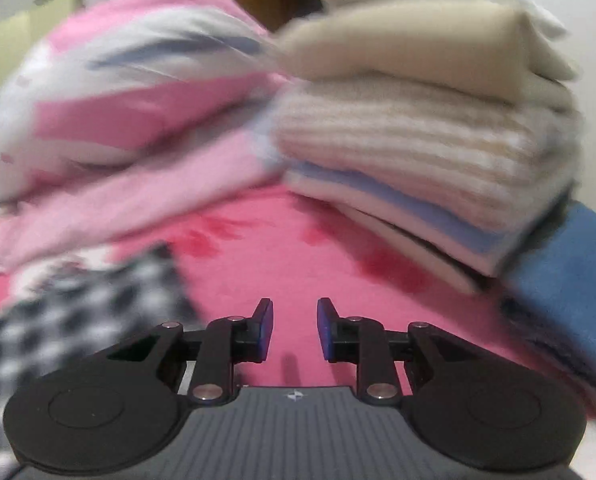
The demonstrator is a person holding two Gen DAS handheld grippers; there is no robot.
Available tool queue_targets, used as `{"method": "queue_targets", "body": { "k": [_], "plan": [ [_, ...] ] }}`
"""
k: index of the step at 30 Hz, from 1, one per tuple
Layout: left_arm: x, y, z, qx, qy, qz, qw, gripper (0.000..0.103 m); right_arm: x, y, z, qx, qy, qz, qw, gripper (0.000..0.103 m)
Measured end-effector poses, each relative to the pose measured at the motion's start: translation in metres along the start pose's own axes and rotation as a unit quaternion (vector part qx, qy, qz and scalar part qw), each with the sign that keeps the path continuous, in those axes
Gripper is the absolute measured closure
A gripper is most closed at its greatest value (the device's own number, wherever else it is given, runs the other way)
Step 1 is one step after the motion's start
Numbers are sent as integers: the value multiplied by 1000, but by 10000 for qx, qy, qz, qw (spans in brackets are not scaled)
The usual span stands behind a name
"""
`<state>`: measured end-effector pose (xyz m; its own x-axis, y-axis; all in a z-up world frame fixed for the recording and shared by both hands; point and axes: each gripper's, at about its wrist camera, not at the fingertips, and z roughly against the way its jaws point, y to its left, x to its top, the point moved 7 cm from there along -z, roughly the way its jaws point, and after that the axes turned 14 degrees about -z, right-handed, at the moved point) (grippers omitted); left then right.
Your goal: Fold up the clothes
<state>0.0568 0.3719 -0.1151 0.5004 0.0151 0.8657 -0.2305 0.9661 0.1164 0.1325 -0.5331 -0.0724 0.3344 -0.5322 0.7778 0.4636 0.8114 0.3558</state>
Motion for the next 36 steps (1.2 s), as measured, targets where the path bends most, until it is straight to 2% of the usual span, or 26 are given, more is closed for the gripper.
{"method": "queue_targets", "body": {
  "k": [2, 4, 7, 9, 10, 13, 16, 19, 22, 24, 25, 27, 28, 30, 31, 33, 36],
  "plan": [
    [0, 1, -1, -1, 0, -4, 10000, 0, -12, 38, -12, 593, 372, 296, 9971, 77],
    [0, 1, 0, 5, -5, -3, 10000, 0, -25, 72, -31, 1126, 846, 580, 9883, 77],
    [0, 1, 0, 9, -16, 1, 10000, 0, -31, 73, -71, 902, 1230, 660, 9861, 79],
    [0, 1, 0, -2, -28, 9, 10000, 0, -15, 49, -93, 462, 1100, 335, 9923, 82],
    [0, 1, 0, -7, -32, 14, 10000, 0, -4, 34, -100, 224, 1001, 98, 9947, 89],
    [-1, 1, 1, -5, -25, 14, 10000, 0, 14, 28, -95, -118, 787, 189, 9967, 86],
    [-1, 0, 1, 11, -9, -6, 10000, 0, 1, 60, -103, 265, 1107, 456, 9924, 85],
    [0, 0, 1, 15, -2, -9, 10000, 0, -17, 97, -112, 754, 1506, 728, 9830, 84],
    [0, 0, 1, 4, -12, -4, 10000, 0, -5, 102, -145, 468, 1351, 643, 9876, 86],
    [0, 0, 1, -2, -22, 1, 10000, 0, 10, 95, -154, -15, 1117, 430, 9928, 84],
    [0, 0, 1, -5, -27, 4, 10000, 0, 16, 94, -151, -101, 1042, 378, 9938, 83],
    [0, 0, 1, -5, -31, 8, 10000, 0, 23, 99, -140, -15, 965, 375, 9946, 83],
    [0, 0, 1, -3, -29, 8, 10000, 0, 21, 106, -132, 221, 1034, 362, 9937, 83],
    [0, 0, 1, 6, -14, -9, 10000, 0, 5, 126, -125, 815, 1502, 373, 9846, 81],
    [0, 0, 1, 11, -3, -19, 10000, 0, -7, 136, -128, 986, 1797, 425, 9779, 75],
    [0, 0, 1, 17, 7, -24, 10000, 0, -22, 150, -143, 927, 2011, 497, 9739, 72],
    [0, -1, 0, 41, 36, -46, 10000, 0, -11, 152, -170, 513, 1588, 70, 9859, 74]
  ]
}}
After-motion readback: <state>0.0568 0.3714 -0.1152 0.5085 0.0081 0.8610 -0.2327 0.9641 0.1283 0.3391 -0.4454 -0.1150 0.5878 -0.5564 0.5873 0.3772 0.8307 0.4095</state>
